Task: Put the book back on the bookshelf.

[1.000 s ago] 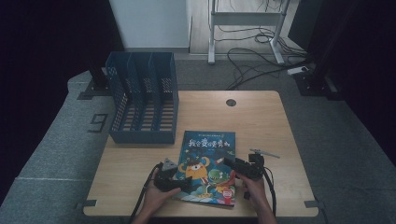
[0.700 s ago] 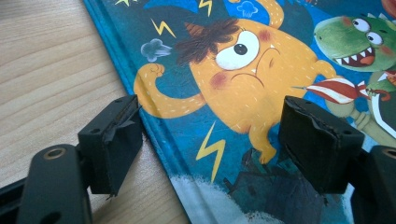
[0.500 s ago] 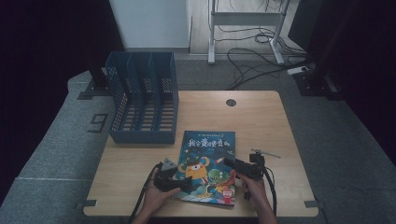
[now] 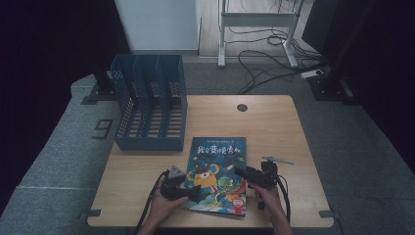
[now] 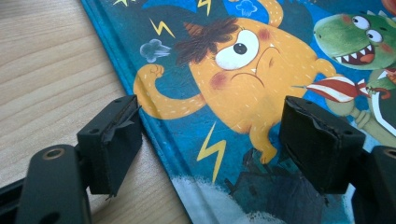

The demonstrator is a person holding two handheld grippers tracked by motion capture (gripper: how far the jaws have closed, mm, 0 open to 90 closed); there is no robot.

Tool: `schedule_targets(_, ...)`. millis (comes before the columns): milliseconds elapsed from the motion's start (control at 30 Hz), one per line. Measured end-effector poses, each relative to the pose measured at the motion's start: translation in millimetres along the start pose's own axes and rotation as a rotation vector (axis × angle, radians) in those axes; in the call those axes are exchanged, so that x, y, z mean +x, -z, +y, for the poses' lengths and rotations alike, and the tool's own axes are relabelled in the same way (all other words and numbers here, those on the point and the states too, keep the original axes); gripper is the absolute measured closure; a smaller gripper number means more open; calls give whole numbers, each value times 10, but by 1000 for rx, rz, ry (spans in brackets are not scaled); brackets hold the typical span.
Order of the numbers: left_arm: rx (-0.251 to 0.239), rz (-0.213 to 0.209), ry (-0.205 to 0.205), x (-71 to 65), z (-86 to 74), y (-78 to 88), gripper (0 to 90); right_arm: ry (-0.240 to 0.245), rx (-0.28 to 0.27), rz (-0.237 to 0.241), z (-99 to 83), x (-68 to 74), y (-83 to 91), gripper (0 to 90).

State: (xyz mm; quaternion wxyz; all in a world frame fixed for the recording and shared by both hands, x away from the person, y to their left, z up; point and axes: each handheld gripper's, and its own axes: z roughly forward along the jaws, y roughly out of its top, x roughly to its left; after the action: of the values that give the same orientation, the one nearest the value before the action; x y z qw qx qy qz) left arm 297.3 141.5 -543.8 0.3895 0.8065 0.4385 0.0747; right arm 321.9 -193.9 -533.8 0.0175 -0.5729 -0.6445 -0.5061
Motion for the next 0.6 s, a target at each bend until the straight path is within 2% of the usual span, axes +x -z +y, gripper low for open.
schedule_targets(33, -4, -10, 8, 9, 0, 3, 208, 6, 12, 12, 3, -2, 1, 329)
schedule_targets(100, -7, -37, 32, 45, 2, 13, 203, 7, 71, 129, -12, 14, -46, 347)
schedule_targets(133, -7, -43, 34, 54, 1, 16, 204, 26, 71, 129, -32, 63, -85, 346)
schedule_targets(167, -9, -46, 35, 58, -1, 18, 206, 49, 71, 99, -46, 115, -128, 345)
schedule_targets(233, -8, -46, 34, 58, -2, 18, 208, 87, 79, 80, -67, 171, -202, 355)
schedule_targets(333, -6, -38, 27, 49, -1, 16, 208, 162, 70, -2, -88, 209, -259, 366)
schedule_targets(433, -6, -37, 27, 47, 1, 15, 208, 189, 60, -28, -83, 198, -276, 365)
schedule_targets(600, -4, -34, 19, 42, 0, 14, 209, 187, 40, -35, -47, 145, -304, 363)
